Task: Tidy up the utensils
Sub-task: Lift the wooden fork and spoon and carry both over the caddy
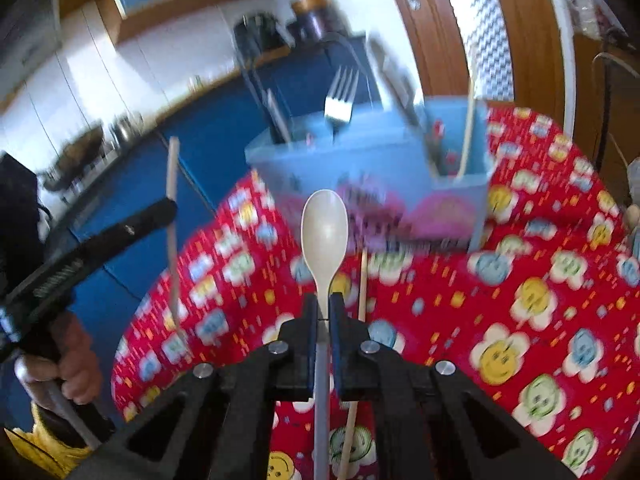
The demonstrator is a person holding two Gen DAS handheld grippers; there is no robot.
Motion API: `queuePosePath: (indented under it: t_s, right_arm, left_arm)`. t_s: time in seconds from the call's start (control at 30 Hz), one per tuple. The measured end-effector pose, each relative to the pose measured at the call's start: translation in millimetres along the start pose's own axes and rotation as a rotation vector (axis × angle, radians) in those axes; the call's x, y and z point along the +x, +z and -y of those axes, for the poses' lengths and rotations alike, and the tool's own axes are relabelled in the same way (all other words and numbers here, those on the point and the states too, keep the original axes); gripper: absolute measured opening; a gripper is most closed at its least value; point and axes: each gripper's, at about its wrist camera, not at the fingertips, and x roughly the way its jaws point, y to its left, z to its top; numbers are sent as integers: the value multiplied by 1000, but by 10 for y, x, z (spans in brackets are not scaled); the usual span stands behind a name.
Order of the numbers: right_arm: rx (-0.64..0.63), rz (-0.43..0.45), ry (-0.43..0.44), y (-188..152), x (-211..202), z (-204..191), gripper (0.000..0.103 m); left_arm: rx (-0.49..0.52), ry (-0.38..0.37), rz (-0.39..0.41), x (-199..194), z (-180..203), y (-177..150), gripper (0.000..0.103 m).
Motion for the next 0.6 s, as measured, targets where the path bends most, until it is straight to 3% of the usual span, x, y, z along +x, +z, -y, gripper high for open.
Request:
queuePosePath:
  t_s: [0.27, 0.6]
  right_arm:
    - [42, 215, -9, 379, -267, 262, 8]
    - [26, 391, -22, 860, -135, 474, 8]
  left_arm:
    - [20, -4, 117, 123, 169, 441, 6]
    - [54, 9, 269, 389, 420, 898, 6]
